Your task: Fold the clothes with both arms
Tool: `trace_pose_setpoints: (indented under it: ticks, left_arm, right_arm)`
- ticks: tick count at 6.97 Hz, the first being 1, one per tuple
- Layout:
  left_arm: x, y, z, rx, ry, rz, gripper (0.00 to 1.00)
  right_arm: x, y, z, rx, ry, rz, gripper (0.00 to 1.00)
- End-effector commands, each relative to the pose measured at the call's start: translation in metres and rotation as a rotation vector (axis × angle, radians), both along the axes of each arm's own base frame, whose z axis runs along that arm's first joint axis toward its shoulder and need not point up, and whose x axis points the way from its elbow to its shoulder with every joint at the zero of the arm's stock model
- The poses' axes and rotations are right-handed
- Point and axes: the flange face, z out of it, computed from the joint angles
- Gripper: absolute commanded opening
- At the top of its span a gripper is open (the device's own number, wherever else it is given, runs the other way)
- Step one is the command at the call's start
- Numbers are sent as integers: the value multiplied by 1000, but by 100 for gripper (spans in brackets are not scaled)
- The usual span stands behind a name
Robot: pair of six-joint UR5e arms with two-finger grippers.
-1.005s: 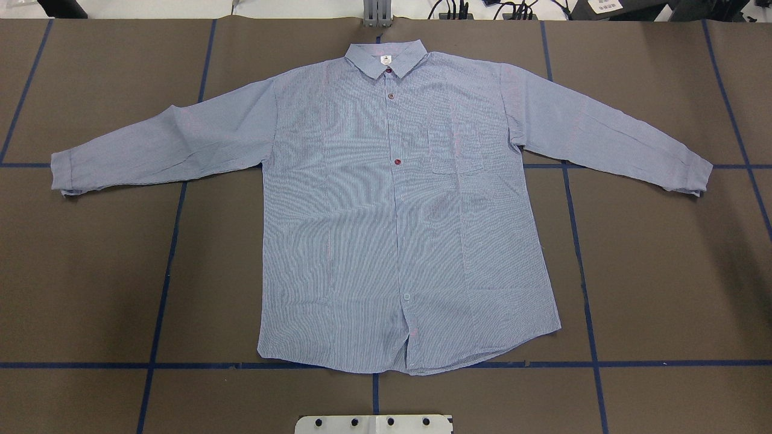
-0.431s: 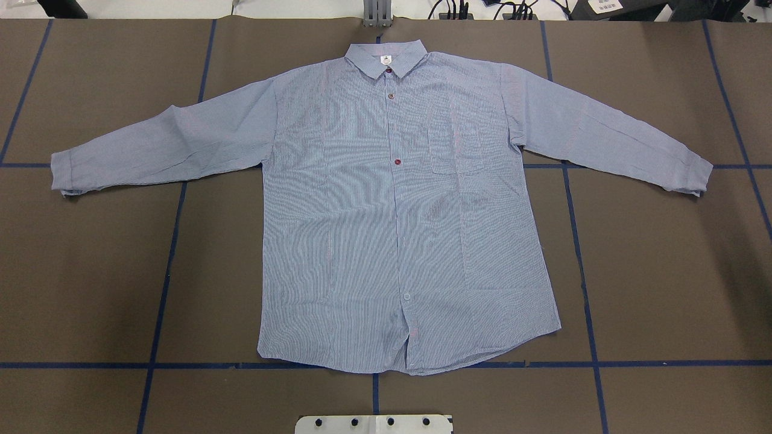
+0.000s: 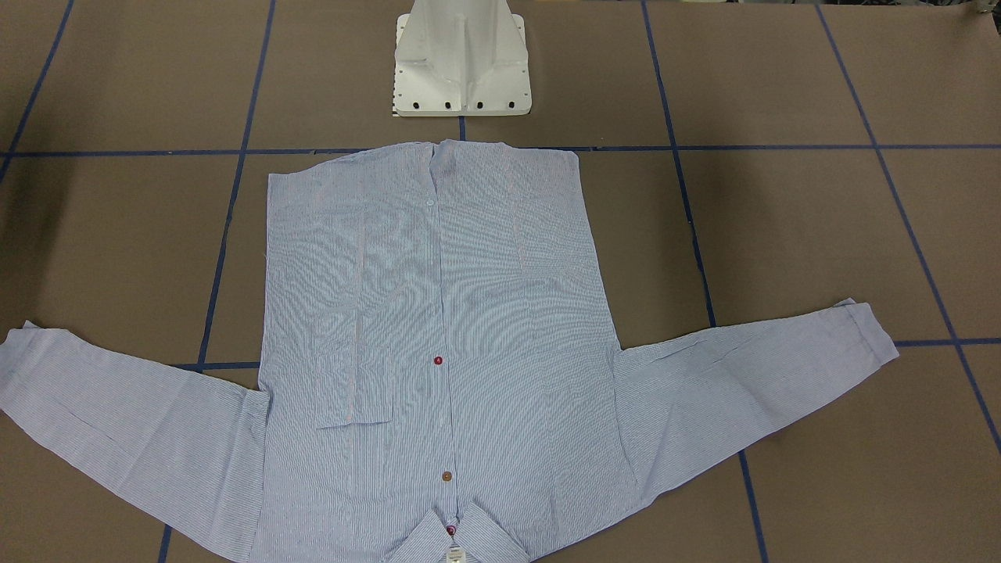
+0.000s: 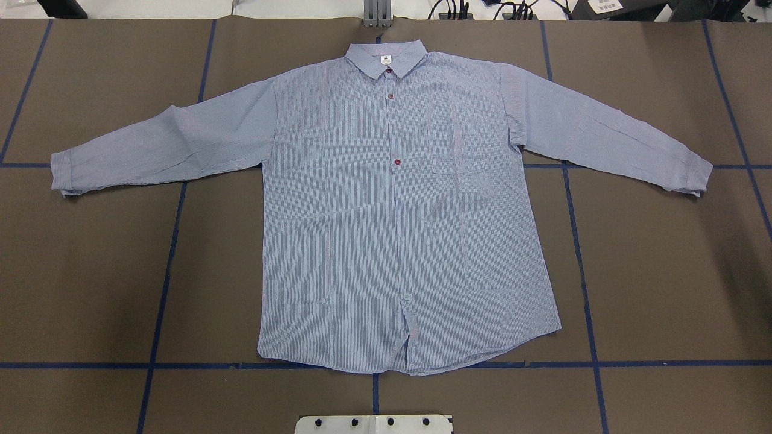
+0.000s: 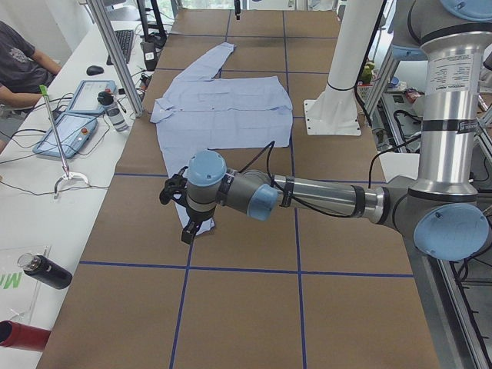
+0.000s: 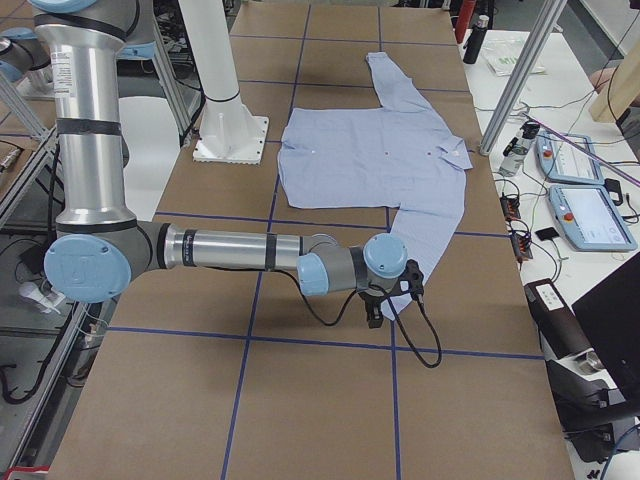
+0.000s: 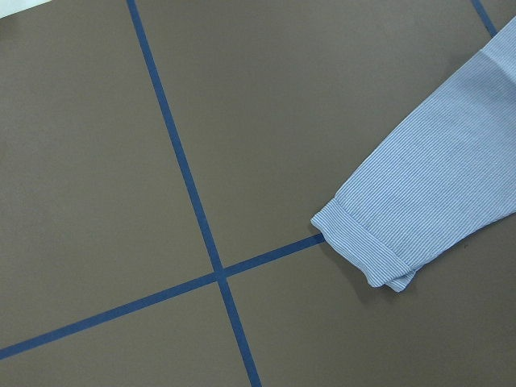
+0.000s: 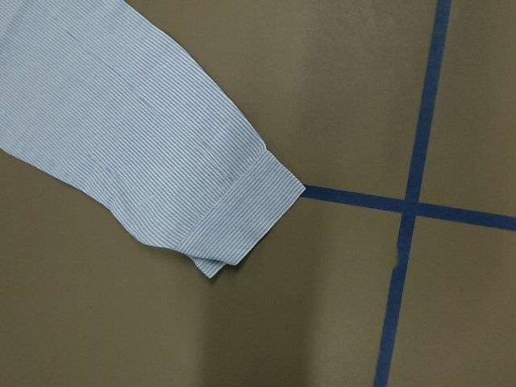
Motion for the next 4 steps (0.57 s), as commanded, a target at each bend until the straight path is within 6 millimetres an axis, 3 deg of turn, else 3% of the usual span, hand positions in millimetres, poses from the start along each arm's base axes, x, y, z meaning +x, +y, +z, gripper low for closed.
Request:
trace_pose_setpoints:
  ticks: [1, 4]
  left_arm:
    - [0, -1, -1, 3, 0, 0, 100]
    - [0, -1, -2, 4, 0, 0, 100]
  right_arm:
    - [-39, -13, -7, -57, 60, 14, 100]
    - [-66, -42, -19, -224, 77, 151, 98]
